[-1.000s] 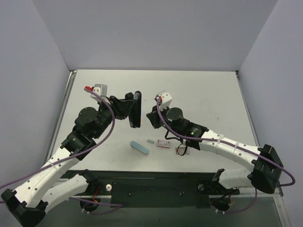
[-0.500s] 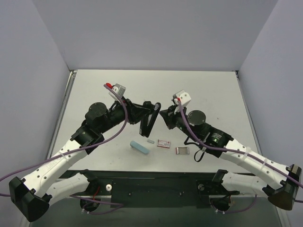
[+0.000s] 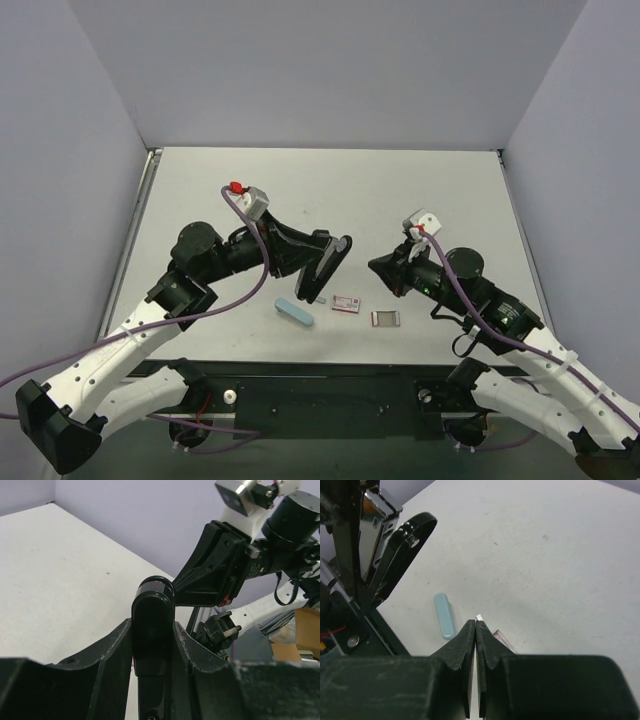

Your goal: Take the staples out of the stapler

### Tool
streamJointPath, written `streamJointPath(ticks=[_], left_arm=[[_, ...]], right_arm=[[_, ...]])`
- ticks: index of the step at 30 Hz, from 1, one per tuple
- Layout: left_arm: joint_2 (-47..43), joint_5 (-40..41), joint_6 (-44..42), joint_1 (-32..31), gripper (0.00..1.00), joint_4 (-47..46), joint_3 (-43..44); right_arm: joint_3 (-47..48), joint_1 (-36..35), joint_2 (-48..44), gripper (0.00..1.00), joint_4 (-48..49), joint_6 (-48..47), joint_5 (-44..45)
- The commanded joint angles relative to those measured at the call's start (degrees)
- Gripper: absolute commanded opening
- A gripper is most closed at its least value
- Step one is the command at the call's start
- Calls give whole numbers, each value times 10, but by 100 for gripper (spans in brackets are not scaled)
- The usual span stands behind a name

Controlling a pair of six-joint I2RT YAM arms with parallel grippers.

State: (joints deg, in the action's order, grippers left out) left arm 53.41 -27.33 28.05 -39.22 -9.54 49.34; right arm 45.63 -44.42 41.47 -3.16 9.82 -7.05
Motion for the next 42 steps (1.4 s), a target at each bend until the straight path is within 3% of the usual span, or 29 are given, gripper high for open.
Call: streamJointPath(ticks=[1, 6, 19, 27, 32, 42], left_arm=[[-18, -67, -5, -1, 0, -94, 6], [-12, -126, -9, -1, 0, -97, 10], [-9, -199, -12, -6, 0, -104, 1], [25, -239, -13, -27, 0, -103, 7], [48, -245, -59, -60, 0, -35, 36], [64, -194, -116, -100, 0, 43, 67]], right_arm=[[14, 10, -6, 0, -39, 7, -122], [41, 17, 17, 0, -38, 8, -228], [100, 16, 102, 0, 11, 13, -361], [198, -27, 181, 0, -38, -60, -353], [279, -76, 250, 0, -82, -111, -334], [299, -81, 274, 0, -88, -125, -330]])
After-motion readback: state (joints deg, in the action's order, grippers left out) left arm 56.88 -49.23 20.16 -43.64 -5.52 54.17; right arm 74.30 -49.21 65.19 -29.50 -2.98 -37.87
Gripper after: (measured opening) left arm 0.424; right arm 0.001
